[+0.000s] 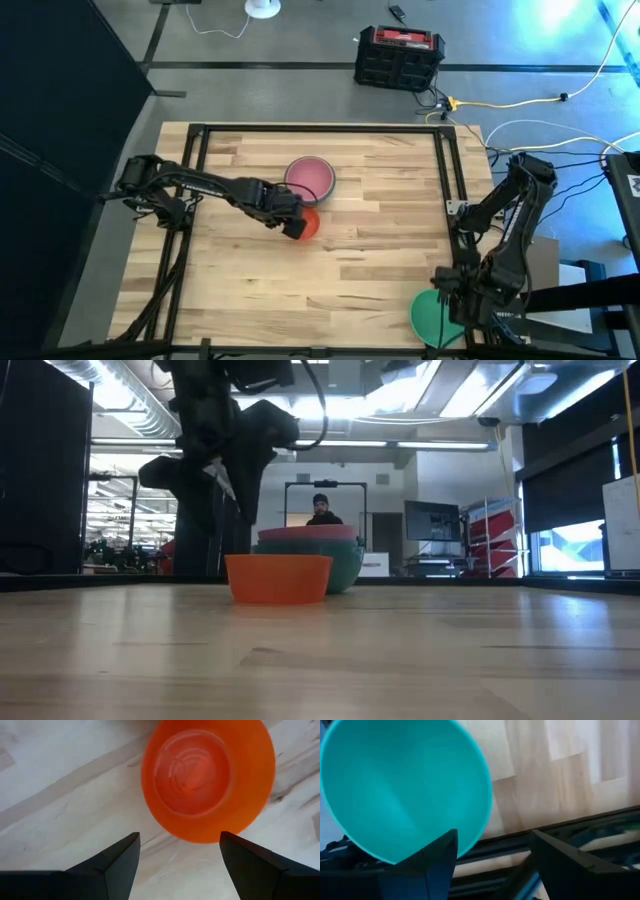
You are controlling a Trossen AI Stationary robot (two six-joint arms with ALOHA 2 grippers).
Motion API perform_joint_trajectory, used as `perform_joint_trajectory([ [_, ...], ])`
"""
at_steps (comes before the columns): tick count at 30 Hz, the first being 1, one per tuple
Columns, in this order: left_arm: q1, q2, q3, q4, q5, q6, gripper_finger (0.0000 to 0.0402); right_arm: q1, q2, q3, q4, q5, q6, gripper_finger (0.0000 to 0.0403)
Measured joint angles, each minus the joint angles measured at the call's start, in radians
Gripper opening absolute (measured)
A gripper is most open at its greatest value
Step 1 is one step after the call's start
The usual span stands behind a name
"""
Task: Nest bowls inside each other
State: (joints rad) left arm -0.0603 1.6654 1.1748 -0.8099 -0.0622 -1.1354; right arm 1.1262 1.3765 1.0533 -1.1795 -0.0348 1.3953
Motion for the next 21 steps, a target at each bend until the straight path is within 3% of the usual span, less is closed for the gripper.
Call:
perform_joint_trajectory([
  [10, 0.003, 0.048, 0.004, 0.018, -0.008, -0.003, 0.0256, 0.033, 0.000, -0.138, 0.208, -0.020, 0.077, 0.0230],
  [21, 0.015, 0.090, 0.004, 0.043, 0.004, 0.017, 0.0256, 0.033, 0.000, -0.234, 0.289, -0.033, 0.096, 0.0230],
])
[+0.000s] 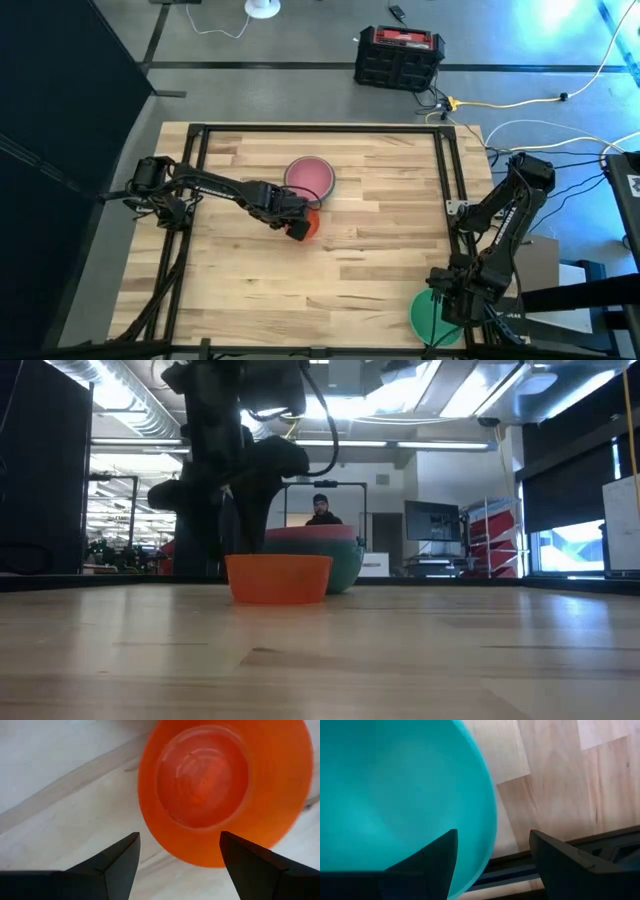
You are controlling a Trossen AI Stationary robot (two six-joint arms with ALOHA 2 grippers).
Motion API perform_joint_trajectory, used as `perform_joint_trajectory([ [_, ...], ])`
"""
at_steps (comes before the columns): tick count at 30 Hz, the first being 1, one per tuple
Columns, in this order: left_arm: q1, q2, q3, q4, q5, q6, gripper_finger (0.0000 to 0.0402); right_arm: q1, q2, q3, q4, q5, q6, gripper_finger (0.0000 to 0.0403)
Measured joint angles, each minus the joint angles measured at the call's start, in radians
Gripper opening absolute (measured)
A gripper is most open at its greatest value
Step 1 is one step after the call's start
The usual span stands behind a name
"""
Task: Nest bowls inside each other
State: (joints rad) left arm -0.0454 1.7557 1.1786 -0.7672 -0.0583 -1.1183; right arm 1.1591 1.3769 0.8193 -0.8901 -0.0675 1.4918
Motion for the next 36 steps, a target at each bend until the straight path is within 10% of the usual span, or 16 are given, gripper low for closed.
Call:
perform_joint_trajectory([
  [19, 0.022, 0.054, 0.000, -0.016, 0.035, -0.004, 0.0251, -0.001, 0.000, -0.041, 0.051, 0.022, 0.027, 0.0228],
  [36, 0.053, 0.062, 0.000, -0.011, 0.057, 0.006, 0.0108, -0.001, 0.000, -0.059, 0.065, 0.027, 0.034, 0.0118],
])
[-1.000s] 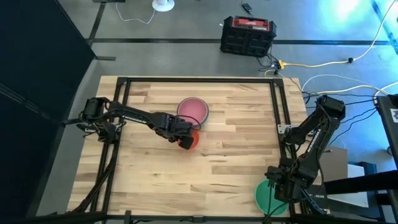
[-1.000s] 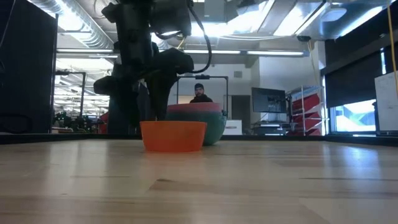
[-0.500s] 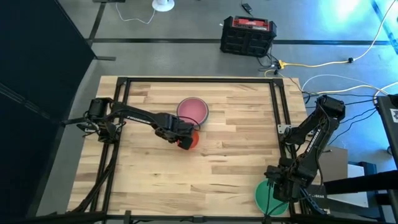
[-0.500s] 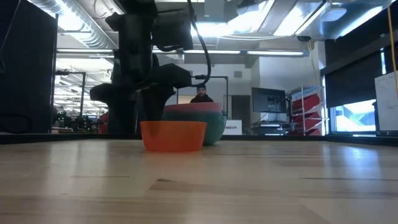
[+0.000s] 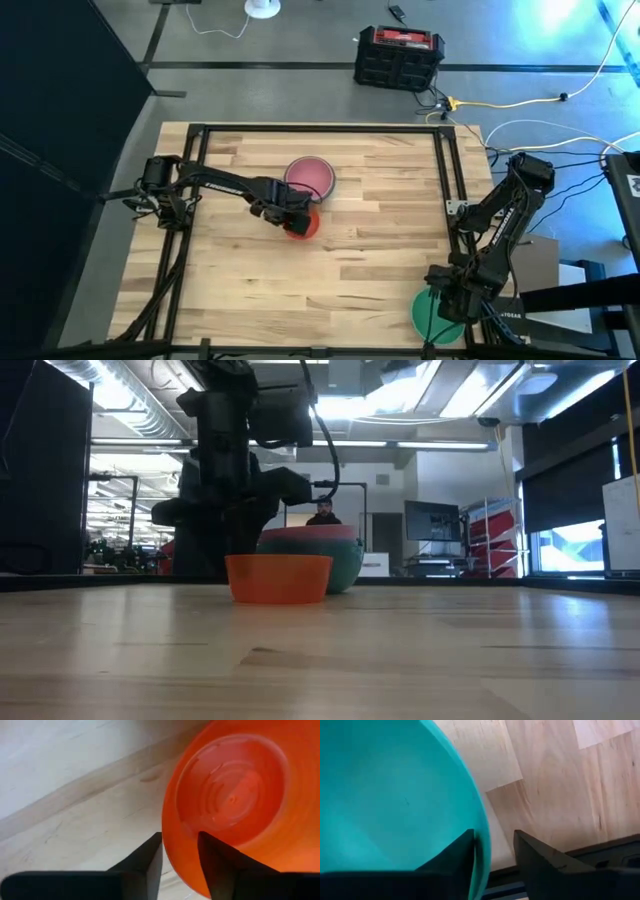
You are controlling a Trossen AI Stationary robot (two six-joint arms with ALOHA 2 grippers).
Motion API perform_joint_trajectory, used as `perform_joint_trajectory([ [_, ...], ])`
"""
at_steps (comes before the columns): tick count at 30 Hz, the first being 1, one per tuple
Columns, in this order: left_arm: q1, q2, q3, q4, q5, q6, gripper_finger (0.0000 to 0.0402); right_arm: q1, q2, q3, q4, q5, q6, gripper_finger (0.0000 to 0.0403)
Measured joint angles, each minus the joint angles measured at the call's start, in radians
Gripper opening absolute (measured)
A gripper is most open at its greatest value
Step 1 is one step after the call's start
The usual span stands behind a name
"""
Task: Nest bowls inside each other
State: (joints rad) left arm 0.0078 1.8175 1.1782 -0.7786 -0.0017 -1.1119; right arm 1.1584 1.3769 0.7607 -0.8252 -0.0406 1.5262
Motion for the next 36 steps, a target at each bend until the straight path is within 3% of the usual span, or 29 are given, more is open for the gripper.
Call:
perform_joint_trajectory([
  [17, 0.000, 0.000, 0.000, 0.006, 0.017, 0.027, 0.0004, 0.000, 0.000, -0.004, 0.021, 0.018, 0.011, 0.0028],
  [24, -0.002, 0.000, 0.000, 0.008, 0.017, 0.044, 0.0000, 0.000, 0.000, -0.004, 0.024, 0.019, 0.011, 0.0003],
  [36, -0.083, 0.000, 0.010, 0.030, 0.017, 0.060, 0.0000, -0.011, 0.000, 0.009, 0.068, 0.011, 0.015, 0.0001],
])
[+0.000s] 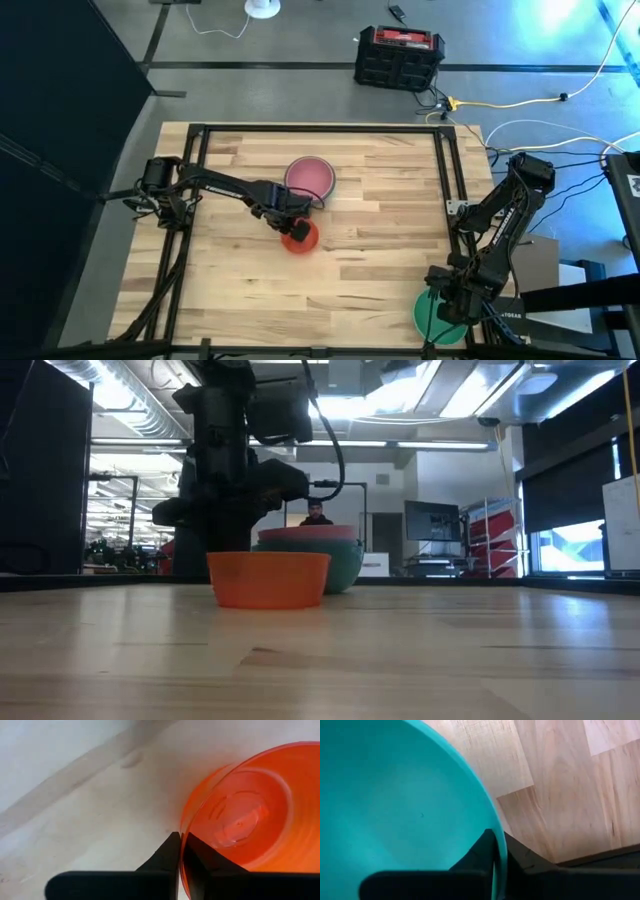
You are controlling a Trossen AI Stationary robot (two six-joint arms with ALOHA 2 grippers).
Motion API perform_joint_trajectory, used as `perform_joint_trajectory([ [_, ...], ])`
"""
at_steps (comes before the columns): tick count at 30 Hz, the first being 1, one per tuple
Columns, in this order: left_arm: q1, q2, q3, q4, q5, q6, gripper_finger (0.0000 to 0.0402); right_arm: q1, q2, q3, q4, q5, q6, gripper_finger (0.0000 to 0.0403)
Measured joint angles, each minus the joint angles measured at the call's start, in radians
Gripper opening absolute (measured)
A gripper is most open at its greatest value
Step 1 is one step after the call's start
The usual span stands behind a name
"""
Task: Nest bowls inside each other
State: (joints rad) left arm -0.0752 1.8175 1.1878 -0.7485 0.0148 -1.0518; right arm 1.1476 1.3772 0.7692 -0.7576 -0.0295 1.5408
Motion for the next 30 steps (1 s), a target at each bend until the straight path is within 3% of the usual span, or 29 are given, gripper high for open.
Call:
perform_joint_trajectory([
  [7, -0.058, 0.000, 0.009, 0.013, 0.000, 0.007, 0.0000, -0.008, 0.000, 0.009, 0.030, -0.005, 0.003, 0.0000],
  [15, -0.189, 0.000, 0.173, -0.116, -0.019, -0.011, 0.0000, -0.132, 0.000, 0.117, 0.048, -0.008, -0.092, 0.0000],
  [20, -0.275, -0.004, 0.315, -0.281, -0.025, -0.030, 0.0000, -0.266, 0.000, 0.202, 0.048, -0.009, -0.202, 0.0000],
  [30, -0.402, -0.154, 0.390, -0.575, -0.099, -0.056, 0.0000, -0.652, 0.000, 0.260, 0.111, -0.033, -0.370, 0.0000],
])
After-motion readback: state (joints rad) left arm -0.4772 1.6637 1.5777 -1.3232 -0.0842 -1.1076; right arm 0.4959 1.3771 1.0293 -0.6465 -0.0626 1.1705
